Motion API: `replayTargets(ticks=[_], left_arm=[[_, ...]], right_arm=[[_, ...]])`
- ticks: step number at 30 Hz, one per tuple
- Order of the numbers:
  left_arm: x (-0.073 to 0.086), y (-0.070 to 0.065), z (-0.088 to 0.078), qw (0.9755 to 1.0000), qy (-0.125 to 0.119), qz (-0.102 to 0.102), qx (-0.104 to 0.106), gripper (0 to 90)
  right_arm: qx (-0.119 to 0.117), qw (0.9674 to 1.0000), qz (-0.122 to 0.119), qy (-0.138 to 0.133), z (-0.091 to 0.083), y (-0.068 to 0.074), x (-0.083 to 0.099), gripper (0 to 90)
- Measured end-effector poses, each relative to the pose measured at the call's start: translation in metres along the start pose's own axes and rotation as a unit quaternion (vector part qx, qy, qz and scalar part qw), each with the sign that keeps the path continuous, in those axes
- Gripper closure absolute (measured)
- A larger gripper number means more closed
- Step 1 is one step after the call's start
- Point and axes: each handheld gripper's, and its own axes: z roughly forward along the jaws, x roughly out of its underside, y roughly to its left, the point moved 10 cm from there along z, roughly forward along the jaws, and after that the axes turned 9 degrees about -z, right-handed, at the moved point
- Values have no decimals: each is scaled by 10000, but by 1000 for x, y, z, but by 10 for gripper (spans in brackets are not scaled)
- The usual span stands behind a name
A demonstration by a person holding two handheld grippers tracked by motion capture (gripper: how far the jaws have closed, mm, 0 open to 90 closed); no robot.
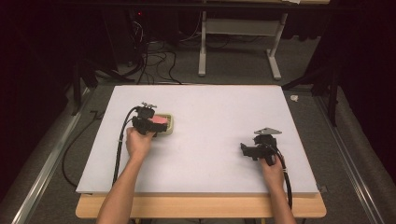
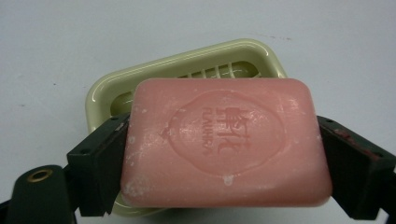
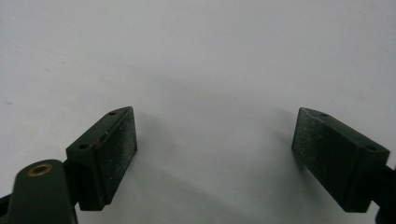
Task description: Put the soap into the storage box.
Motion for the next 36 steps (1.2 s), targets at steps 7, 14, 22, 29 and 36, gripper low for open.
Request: replayTargets(ticks=[7, 14, 22, 29, 36], left_arm=[[2, 2, 4, 10000, 70, -40, -3, 137], [1, 3, 6, 9998, 79, -199, 57, 135], [-2, 8, 9, 9996, -9, -262, -140, 134], [-3, 10, 7, 9995, -49, -279, -130, 87], [-6, 10, 0, 9994, -196, -264, -69, 68]], right_arm=[[1, 10000, -4, -1, 0, 0, 0, 146], [0, 10000, -5, -2, 0, 0, 0, 146], [2, 10000, -8, -2, 0, 0, 0, 146], [2, 10000, -8, -1, 0, 0, 0, 146], [1, 10000, -8, -1, 0, 0, 0, 146]])
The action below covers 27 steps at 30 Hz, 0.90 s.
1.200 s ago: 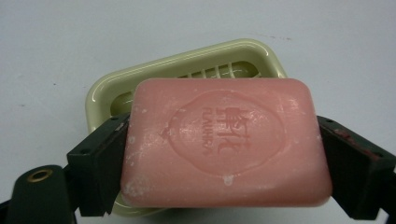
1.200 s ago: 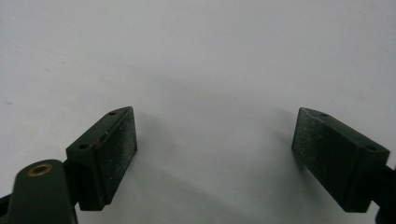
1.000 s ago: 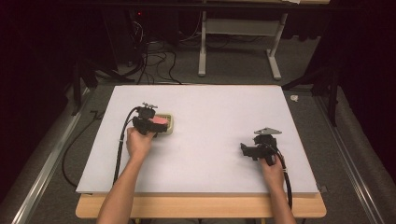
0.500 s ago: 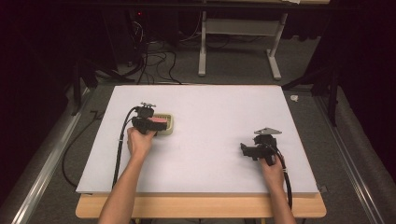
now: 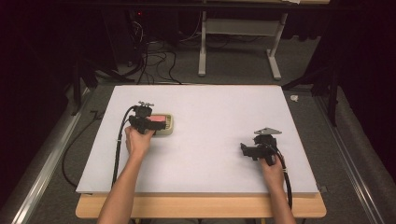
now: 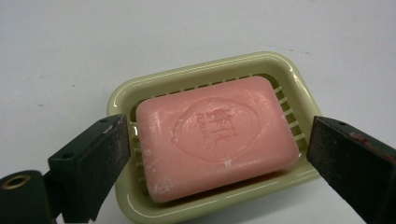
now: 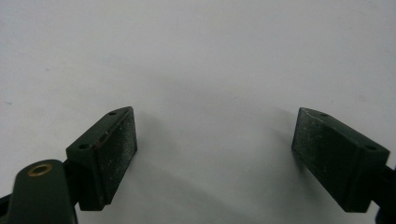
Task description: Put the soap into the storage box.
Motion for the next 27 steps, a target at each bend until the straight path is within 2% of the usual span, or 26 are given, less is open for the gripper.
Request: replayTargets(ticks=[11, 27], left_arm=[[-3, -4, -15, 9997, -185, 148, 57, 70], [-4, -17, -42, 9977, -453, 414, 296, 93]], right_arm=[[0, 10000, 1, 0, 0, 0, 0, 146], [0, 10000, 0, -1, 0, 0, 0, 146]])
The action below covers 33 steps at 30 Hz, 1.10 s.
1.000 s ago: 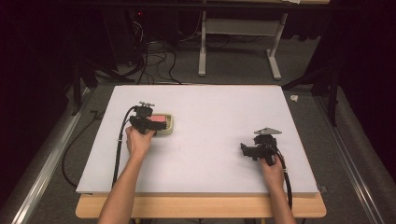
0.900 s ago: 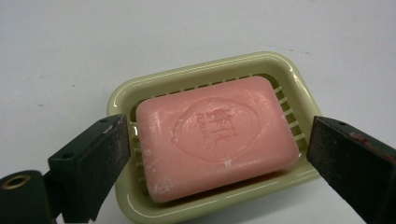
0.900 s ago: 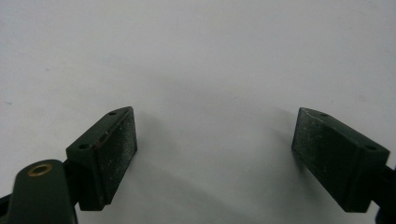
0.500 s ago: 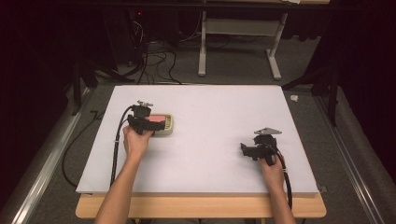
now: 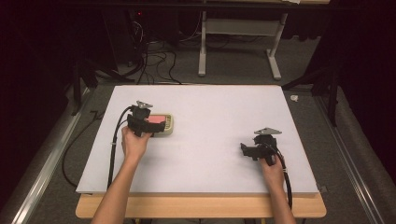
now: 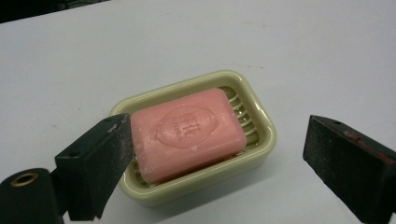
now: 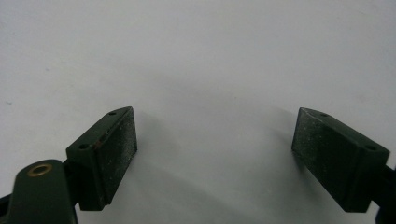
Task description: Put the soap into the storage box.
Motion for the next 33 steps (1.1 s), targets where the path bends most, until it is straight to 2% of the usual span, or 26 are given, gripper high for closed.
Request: replayTargets(ticks=[7, 15, 22, 33], left_arm=[[1, -4, -9, 9999, -102, 80, 86, 104], [1, -5, -22, 9995, -275, 37, 153, 134], [4, -8, -29, 9993, -303, 101, 194, 139], [11, -16, -45, 9982, -449, 147, 377, 143]], right_arm=[[-2, 10000, 0, 0, 0, 0, 0, 146], [-3, 10000, 10, 1, 0, 0, 0, 146], [-3, 10000, 4, 2, 0, 0, 0, 146], [-7, 10000, 10, 4, 0, 0, 0, 146]])
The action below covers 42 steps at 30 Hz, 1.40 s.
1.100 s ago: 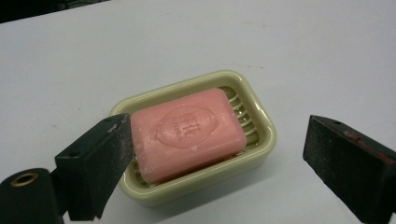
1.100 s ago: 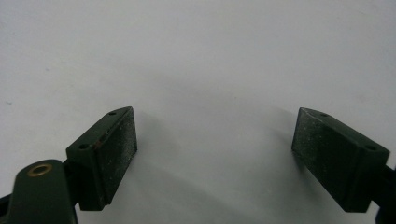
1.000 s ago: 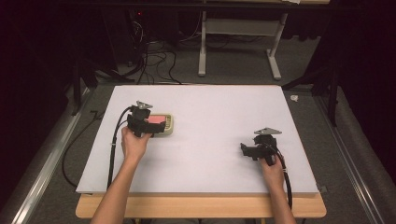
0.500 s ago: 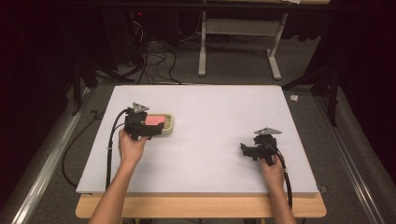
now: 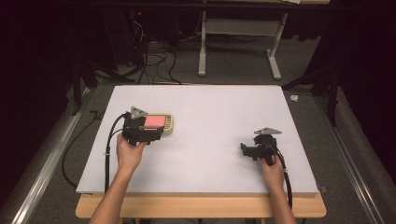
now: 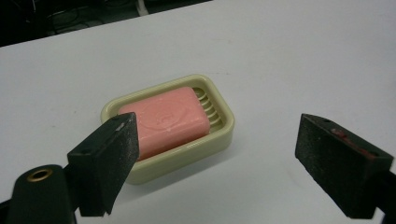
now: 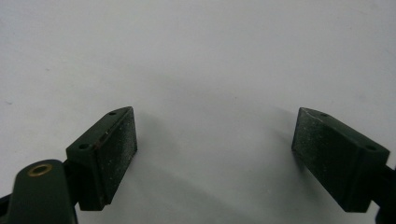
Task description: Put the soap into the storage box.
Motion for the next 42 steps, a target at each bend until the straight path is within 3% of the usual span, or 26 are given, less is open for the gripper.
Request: replayTargets(ticks=[14, 20, 42], left_arm=[[10, -13, -16, 9995, -133, -93, 276, 143], [16, -18, -23, 9992, -132, -42, 374, 144], [35, -44, -25, 9977, -97, 73, 660, 144]], right_arm=[[-10, 10000, -2, -2, 0, 0, 0, 146], [-11, 10000, -4, -3, 0, 0, 0, 146], [-1, 10000, -6, 0, 0, 0, 0, 146]])
